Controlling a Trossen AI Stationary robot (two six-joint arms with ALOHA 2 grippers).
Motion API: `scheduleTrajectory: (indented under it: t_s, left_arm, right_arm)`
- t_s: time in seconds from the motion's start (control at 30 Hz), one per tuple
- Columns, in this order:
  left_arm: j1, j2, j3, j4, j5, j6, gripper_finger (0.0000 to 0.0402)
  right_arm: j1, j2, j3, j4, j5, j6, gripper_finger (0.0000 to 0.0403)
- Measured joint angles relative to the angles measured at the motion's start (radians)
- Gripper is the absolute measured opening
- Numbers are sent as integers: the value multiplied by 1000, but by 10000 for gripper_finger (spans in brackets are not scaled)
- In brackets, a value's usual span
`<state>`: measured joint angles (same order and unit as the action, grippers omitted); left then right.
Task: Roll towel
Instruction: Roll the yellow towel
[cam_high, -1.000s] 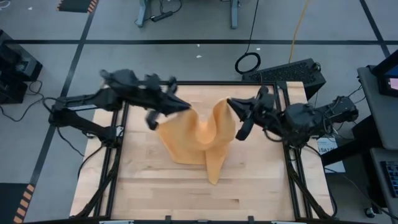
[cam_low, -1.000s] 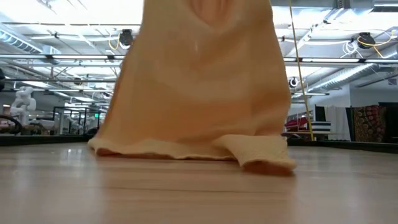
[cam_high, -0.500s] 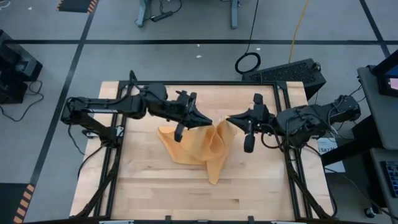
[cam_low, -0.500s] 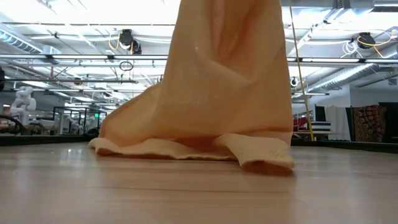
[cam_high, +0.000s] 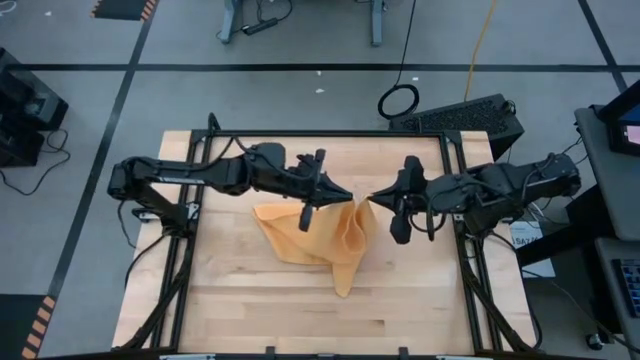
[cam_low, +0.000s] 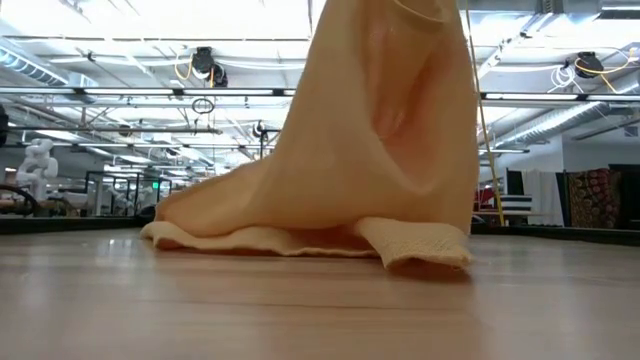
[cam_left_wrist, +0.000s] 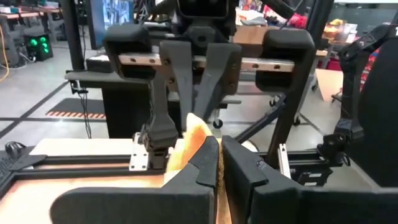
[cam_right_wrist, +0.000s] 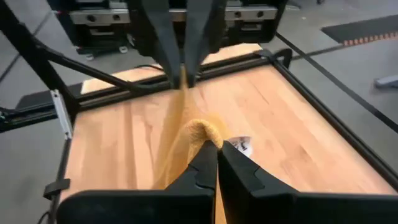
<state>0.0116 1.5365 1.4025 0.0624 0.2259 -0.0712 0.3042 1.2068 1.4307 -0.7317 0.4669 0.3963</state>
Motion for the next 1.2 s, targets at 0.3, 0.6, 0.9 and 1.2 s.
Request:
scheduleTrajectory:
  t_s: [0.3,0.6,0.9,1.2]
  left_arm:
    - [-32,83,2,0,5,-35,15]
    - [-56,117,2,-18,5,-73,15]
    - [-75,157,2,-68,5,-36,15]
    - [-87,229,1,-164,112,-30,15]
  right_arm:
    - [-2,5,0,-53,-34,6,0]
    - [-2,49,0,-160,-152,5,0]
    - [3,138,0,-302,-189,3,0]
    - [74,259,0,-291,-188,230,0]
